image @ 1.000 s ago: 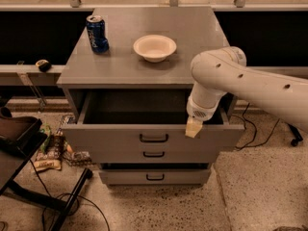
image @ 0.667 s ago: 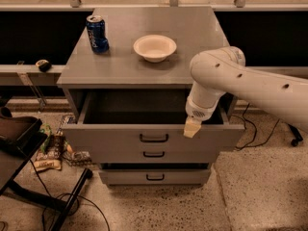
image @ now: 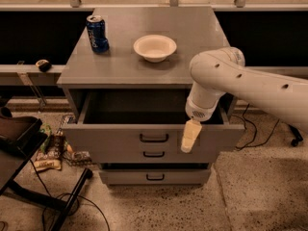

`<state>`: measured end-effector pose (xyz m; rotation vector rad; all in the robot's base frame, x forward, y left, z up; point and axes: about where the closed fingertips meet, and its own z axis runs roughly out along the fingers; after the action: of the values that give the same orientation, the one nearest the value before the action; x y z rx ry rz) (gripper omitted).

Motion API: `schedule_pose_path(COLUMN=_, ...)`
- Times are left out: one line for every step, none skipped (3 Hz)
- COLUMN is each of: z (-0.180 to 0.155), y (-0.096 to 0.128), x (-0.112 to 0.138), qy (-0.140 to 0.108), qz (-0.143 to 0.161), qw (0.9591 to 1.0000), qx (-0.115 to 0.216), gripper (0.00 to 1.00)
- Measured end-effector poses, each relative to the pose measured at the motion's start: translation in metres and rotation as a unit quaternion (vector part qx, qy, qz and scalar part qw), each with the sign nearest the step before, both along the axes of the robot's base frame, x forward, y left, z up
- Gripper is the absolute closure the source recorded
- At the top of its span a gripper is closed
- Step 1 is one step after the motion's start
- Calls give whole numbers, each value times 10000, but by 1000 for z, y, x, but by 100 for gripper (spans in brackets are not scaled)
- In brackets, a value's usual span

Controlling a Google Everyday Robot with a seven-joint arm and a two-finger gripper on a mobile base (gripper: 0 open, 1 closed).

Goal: Open top drawer

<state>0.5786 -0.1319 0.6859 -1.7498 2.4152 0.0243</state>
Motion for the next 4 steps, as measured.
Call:
schedule_pose_path(z=-17, y=-2, x=-28, qy=323, qz=-28, qw=9994, qx=-76, gripper=17)
schedule_pose_path(z=-30, y=-9, x=-64, qy=697, qz=-107, qw=9971, qx=-271, gripper=40)
schedule_pose_path(z=-24, y=-14, x=-80, qy=788, qz=-220, qw=9960, qx=-348, gripper=63)
schedule_pose_path(z=-24, y=-16, x=-80, qy=788, qz=-220, qw=9960, qx=-348, gripper=86)
